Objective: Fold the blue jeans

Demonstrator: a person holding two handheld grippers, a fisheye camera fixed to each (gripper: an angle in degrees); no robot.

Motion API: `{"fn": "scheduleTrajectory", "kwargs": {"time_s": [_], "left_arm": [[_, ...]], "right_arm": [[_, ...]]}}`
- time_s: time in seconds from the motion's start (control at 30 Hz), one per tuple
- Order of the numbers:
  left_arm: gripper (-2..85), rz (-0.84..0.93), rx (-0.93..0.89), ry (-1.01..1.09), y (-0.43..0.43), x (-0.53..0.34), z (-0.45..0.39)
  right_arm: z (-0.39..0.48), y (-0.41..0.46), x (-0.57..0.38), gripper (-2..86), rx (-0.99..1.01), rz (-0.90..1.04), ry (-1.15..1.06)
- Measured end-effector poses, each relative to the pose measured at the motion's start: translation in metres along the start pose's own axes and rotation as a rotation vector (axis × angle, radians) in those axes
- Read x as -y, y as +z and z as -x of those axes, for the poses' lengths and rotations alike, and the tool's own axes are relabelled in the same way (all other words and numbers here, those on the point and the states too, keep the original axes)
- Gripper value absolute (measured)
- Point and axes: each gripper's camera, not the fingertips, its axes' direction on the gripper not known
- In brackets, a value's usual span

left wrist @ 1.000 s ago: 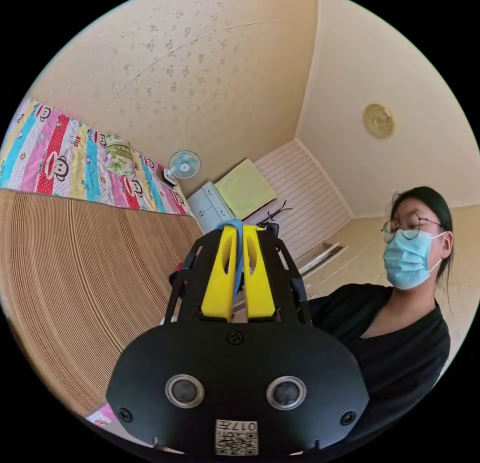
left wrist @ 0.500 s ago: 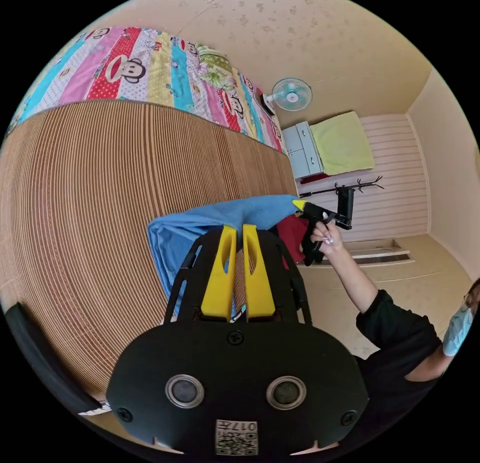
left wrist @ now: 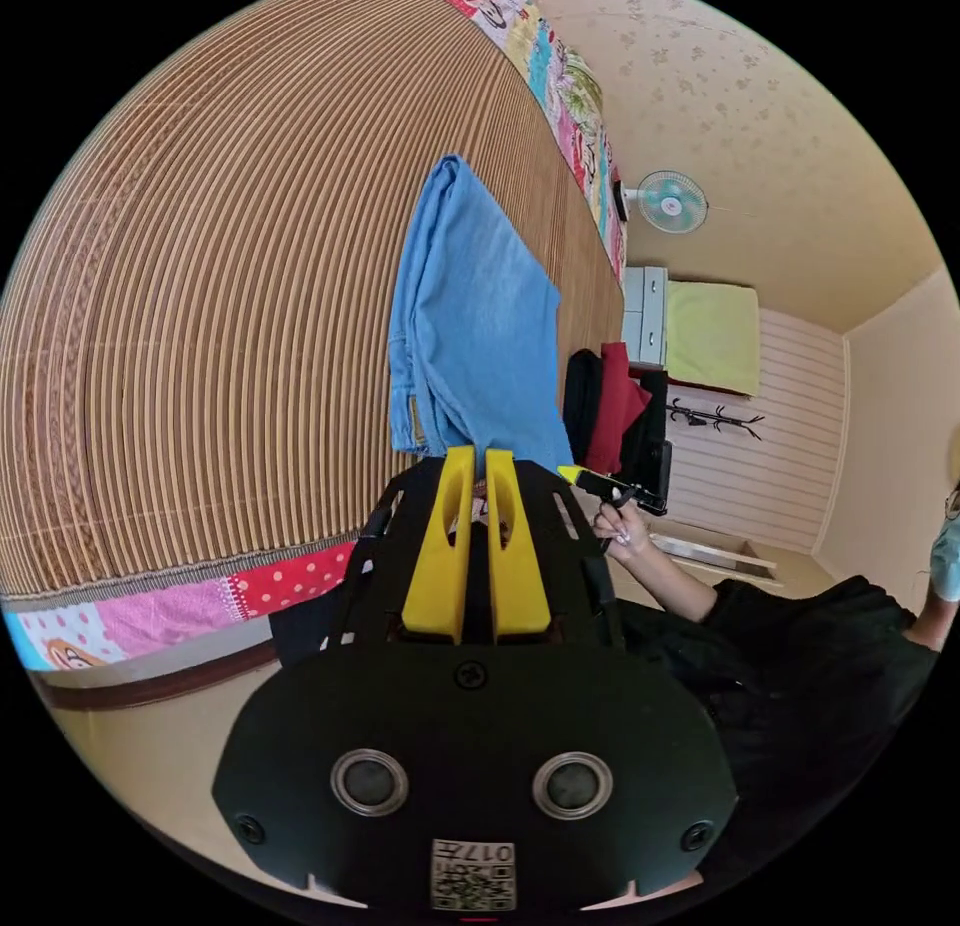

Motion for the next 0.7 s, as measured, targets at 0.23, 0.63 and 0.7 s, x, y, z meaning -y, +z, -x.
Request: {"fn": "scheduleTrajectory", "kwargs": {"time_s": [0.23,0.63,0.7], "left_arm": [[13.3,-0.1,-0.066,-0.021,-0.024,0.037,0.028],[11.7,0.069,0.025,0.054,0.008,0.117,0.061],[10.8,0.057,0.021,0.032,0.006,0.115,0.07]], "right_arm": [[-0.04,-0.021,0.019,12.1,0.122,-0.053,0.126],[-0.06,0.011,0.089,12.7,0.236,-0.052,0.215],[-0.059,0.014,0.089,11.5,0.236,-0.036,0.206]]}}
